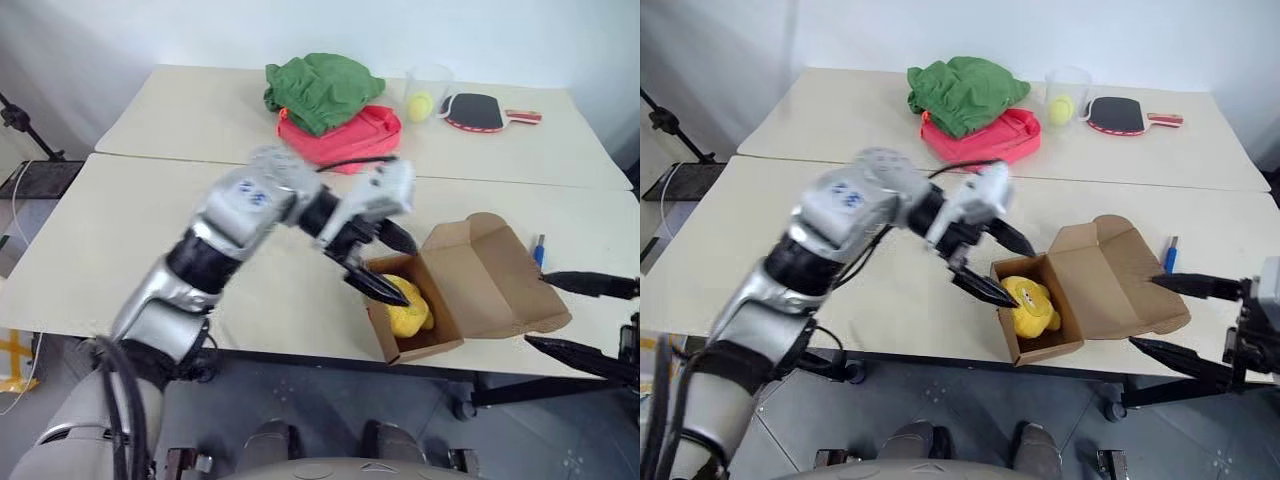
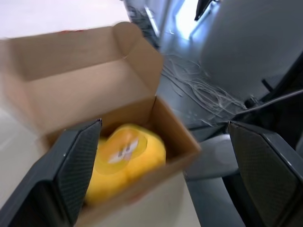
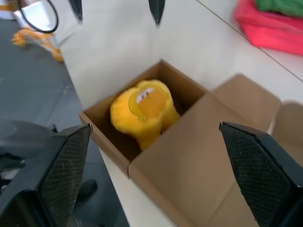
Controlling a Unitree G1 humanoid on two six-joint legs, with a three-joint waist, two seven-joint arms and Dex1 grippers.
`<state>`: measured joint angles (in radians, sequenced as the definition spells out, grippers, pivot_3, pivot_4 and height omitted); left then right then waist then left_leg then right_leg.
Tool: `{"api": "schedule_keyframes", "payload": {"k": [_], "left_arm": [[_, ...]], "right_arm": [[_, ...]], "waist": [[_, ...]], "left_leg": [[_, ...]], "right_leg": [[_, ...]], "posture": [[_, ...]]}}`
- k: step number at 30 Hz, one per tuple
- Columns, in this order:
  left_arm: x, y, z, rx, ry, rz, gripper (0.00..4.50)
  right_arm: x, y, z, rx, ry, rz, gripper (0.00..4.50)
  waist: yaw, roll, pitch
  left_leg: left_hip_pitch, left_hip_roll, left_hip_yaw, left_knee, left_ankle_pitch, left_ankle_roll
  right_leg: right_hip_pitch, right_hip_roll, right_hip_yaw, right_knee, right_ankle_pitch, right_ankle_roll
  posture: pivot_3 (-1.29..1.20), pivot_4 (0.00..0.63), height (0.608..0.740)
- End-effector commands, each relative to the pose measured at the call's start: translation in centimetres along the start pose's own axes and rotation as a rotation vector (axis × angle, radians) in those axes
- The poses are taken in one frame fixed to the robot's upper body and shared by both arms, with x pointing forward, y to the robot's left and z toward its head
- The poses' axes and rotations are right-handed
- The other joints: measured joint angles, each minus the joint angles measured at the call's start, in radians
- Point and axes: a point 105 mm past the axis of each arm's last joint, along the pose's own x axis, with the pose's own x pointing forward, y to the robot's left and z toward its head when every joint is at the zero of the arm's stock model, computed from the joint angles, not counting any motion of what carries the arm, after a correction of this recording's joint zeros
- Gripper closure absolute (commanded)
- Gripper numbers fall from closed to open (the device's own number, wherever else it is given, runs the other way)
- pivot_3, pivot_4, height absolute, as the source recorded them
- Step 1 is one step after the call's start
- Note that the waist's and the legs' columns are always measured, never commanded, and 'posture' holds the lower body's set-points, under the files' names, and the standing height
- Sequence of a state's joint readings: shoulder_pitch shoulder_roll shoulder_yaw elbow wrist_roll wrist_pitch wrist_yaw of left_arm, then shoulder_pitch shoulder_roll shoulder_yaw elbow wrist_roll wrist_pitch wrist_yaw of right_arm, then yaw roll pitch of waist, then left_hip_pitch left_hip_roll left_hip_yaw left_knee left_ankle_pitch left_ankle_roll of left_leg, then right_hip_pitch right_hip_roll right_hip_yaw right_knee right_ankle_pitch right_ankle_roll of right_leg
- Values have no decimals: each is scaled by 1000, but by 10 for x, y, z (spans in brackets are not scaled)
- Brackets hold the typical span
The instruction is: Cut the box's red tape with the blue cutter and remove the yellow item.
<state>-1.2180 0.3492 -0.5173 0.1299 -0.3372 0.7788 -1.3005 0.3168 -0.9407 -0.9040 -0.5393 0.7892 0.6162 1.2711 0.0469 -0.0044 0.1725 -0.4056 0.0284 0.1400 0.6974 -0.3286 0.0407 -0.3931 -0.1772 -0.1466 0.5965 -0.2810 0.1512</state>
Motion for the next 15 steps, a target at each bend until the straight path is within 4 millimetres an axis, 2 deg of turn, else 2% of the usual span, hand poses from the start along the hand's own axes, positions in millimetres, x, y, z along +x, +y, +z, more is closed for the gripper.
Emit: {"api": "schedule_keyframes", "payload": {"k": [1, 4, 7, 15], "left_arm": [[24, 14, -5, 68, 175, 9, 22], [42, 26, -12, 101, 294, 23, 22], [60, 23, -10, 118, 337, -42, 22], [69, 35, -27, 166, 484, -34, 22]], "right_arm": [[-1, 8, 8, -47, -27, -61, 0], [1, 15, 7, -36, -50, -93, 0], [4, 22, 5, -27, -64, -121, 0], [7, 32, 7, -13, -95, -163, 0]], "waist": [[0, 0, 0], [-1, 0, 0], [3, 0, 0], [3, 0, 0]], "left_leg": [[0, 0, -1, 0, 0, 0], [1, 0, -5, 1, -1, 1], [0, 0, -5, 1, -1, 1], [-1, 0, -5, 2, -2, 3]], "right_leg": [[0, 0, 0, 0, 0, 0], [-1, 0, 3, 0, 0, 0], [-1, -1, 3, -1, 0, 0], [-2, -1, 3, -2, 0, -1]], "posture": [[0, 150, 740], [0, 150, 740], [0, 150, 740], [0, 150, 740]]}}
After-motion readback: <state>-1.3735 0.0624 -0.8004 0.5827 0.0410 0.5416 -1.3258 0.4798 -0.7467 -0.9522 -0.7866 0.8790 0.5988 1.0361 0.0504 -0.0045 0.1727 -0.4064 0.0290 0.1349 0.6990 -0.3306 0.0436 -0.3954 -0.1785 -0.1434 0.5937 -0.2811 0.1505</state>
